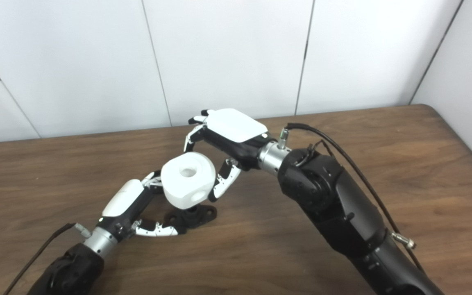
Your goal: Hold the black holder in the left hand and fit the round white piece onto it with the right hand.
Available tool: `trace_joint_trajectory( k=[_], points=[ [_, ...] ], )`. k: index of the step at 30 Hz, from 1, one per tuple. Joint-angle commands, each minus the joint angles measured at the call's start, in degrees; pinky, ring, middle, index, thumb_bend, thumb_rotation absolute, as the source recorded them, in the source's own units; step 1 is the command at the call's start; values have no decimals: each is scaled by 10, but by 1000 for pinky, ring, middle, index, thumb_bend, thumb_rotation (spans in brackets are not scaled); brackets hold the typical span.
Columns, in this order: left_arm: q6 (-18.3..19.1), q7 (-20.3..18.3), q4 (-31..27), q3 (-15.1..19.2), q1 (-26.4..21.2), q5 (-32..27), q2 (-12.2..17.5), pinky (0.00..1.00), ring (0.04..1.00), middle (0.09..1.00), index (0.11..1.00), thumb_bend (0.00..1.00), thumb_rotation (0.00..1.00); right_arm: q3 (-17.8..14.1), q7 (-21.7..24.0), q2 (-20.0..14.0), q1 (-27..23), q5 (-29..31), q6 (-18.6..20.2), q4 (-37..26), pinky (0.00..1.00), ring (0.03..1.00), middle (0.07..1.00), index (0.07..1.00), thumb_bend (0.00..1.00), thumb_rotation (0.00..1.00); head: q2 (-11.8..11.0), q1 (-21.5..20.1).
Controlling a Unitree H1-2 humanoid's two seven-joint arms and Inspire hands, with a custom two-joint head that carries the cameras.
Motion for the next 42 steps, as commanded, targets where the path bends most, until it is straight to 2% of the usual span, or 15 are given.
trace_joint_trajectory(
  k=[1, 20, 34, 42],
  points=[
    [2, -11, -4, -10, -1, 5, -3, 1000, 878, 668, 481, 523, 53, -10, -7, -4, -18, 5, -14, -5, 1000, 931, 730, 478, 525, 137, 1, 1],
    [12, -15, -22, -11, 2, 5, -1, 1000, 876, 663, 481, 523, 54, -10, -23, 1, 4, 2, -40, 17, 1000, 929, 730, 478, 525, 138, 5, 9],
    [19, -21, -36, -9, 8, 6, -2, 1000, 875, 662, 481, 523, 54, -10, -18, 4, 12, -14, -35, 25, 1000, 936, 738, 479, 525, 136, 6, 15],
    [18, -22, -43, -8, 11, 5, -4, 1000, 878, 660, 481, 523, 54, -12, -33, 0, 8, -16, -52, 48, 1000, 925, 733, 479, 525, 138, 9, 19]
  ],
)
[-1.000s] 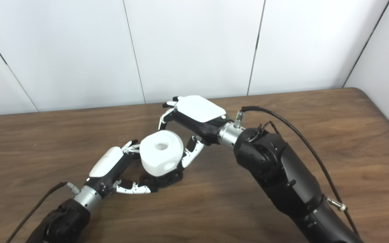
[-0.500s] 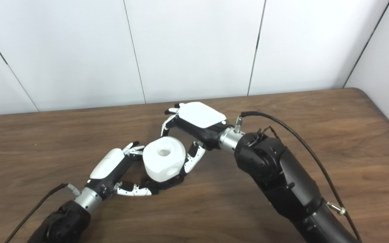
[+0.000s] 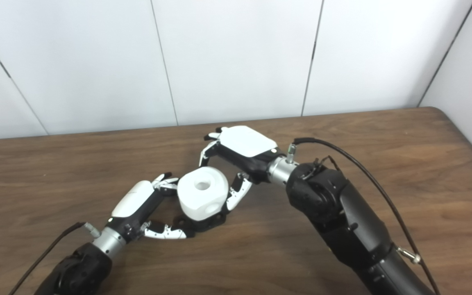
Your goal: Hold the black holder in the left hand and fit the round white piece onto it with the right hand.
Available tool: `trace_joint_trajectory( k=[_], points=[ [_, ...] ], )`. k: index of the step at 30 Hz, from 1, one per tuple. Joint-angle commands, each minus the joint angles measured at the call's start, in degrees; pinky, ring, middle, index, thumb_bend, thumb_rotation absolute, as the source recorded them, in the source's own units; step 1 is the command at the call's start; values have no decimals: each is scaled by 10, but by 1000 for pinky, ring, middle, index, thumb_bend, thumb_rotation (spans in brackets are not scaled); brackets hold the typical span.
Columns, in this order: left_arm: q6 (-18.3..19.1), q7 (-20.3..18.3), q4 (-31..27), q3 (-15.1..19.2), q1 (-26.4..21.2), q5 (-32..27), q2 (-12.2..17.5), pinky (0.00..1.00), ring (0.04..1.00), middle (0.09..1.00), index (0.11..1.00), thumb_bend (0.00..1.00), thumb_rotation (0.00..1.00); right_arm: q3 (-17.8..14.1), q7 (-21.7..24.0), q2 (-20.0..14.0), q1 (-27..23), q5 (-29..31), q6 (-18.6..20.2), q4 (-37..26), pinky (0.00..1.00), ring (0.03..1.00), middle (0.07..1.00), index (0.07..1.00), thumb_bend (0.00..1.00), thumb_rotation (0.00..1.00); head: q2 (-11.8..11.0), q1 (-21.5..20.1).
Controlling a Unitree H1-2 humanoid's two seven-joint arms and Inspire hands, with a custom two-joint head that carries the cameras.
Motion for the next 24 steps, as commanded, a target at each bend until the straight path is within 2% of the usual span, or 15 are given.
trace_joint_trajectory(
  k=[1, 6, 24],
  points=[
    [2, -8, -18, -6, -1, 4, -2, 1000, 878, 659, 481, 523, 54, -10, -18, -3, -22, -1, -13, -8, 1000, 926, 735, 479, 525, 138, 1, 0],
    [1, -8, -19, -6, -3, 5, -3, 1000, 878, 660, 481, 523, 54, -7, -11, -1, -20, -3, -6, -12, 1000, 930, 735, 479, 525, 138, 3, 3],
    [10, -7, -21, -5, -7, 9, -7, 1000, 880, 658, 481, 524, 55, 7, -26, 8, -2, -7, -18, -7, 1000, 922, 733, 479, 525, 136, 5, 7]
  ],
)
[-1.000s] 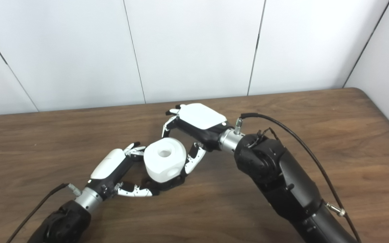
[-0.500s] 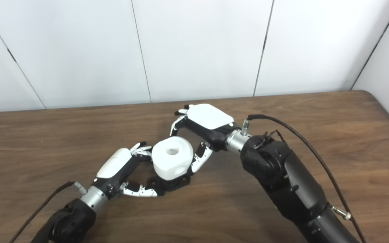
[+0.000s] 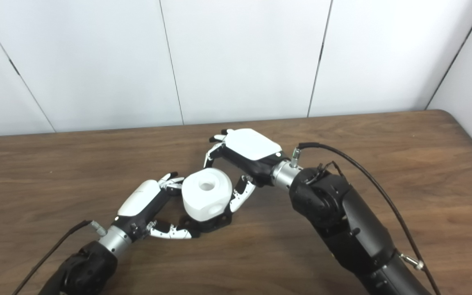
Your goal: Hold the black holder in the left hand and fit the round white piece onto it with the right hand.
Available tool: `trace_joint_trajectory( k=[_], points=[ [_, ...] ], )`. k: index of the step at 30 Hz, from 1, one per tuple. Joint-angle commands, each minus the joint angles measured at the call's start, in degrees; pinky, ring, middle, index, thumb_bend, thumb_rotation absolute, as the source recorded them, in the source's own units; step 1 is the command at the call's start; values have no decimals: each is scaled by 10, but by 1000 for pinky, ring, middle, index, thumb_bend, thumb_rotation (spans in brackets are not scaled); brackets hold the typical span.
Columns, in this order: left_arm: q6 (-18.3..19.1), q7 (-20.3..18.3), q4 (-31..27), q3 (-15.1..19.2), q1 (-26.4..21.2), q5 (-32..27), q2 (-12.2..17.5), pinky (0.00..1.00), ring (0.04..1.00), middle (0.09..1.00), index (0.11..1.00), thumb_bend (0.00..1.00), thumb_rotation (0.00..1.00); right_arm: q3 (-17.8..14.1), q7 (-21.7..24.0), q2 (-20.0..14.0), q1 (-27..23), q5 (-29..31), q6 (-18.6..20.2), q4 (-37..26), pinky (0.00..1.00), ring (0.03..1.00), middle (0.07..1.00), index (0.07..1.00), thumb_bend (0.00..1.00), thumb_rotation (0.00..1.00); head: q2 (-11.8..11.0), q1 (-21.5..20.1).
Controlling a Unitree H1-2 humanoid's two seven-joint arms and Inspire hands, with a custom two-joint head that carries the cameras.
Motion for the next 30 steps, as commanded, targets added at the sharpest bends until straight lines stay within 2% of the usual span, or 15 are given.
trace_joint_trajectory(
  k=[1, 15, 30],
  points=[
    [-3, -4, -12, -5, -9, 4, -4, 1000, 879, 658, 481, 524, 54, 0, -14, 1, -8, -1, -17, -7, 1000, 922, 734, 479, 525, 136, 1, 1],
    [-3, -1, -17, -6, -9, 8, -5, 1000, 879, 655, 481, 524, 56, 5, -15, 3, -3, -5, -24, -4, 1000, 920, 731, 479, 525, 138, 6, 6],
    [5, -5, -28, -2, -5, 2, -7, 1000, 880, 657, 481, 524, 55, -1, -8, -11, -1, 6, -29, -6, 1000, 912, 725, 480, 525, 136, 15, 9]
  ],
)
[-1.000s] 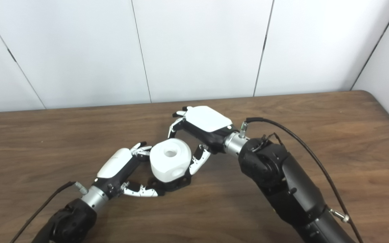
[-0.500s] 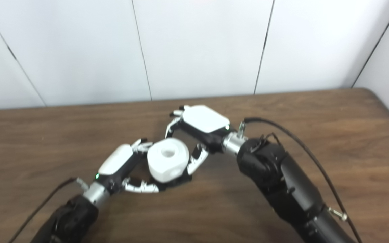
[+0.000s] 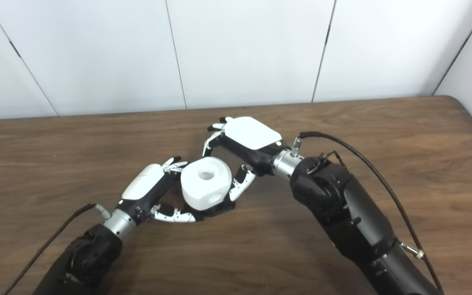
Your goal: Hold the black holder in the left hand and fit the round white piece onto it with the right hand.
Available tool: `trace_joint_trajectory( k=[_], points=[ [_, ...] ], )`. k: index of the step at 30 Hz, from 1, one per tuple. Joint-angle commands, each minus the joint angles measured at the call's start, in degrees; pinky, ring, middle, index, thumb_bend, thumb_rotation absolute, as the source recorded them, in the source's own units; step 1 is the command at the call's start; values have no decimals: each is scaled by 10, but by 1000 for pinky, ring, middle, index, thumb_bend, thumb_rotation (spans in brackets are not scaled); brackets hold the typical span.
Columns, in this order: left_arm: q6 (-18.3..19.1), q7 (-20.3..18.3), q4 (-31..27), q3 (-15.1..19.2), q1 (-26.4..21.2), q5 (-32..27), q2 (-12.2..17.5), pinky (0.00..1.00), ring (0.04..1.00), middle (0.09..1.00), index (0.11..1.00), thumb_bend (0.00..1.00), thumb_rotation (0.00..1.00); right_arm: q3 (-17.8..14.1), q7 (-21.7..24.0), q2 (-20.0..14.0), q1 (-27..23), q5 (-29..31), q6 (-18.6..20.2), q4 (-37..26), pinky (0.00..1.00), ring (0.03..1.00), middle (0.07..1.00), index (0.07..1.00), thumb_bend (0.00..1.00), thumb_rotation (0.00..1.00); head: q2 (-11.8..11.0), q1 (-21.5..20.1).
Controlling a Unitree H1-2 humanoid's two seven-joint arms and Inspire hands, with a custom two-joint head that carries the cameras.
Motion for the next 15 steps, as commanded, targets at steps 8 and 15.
trace_joint_trajectory(
  k=[8, 15],
  points=[
    [1, -4, -21, -3, -7, 4, -3, 1000, 880, 657, 481, 524, 55, -5, 8, -16, -15, 2, -2, -3, 1000, 924, 734, 480, 525, 136, 2, 1],
    [1, -4, -23, -3, -6, 5, -2, 1000, 877, 655, 481, 524, 56, -13, 19, -17, -22, -5, 6, -3, 1000, 921, 742, 480, 525, 136, 0, -1]
  ],
)
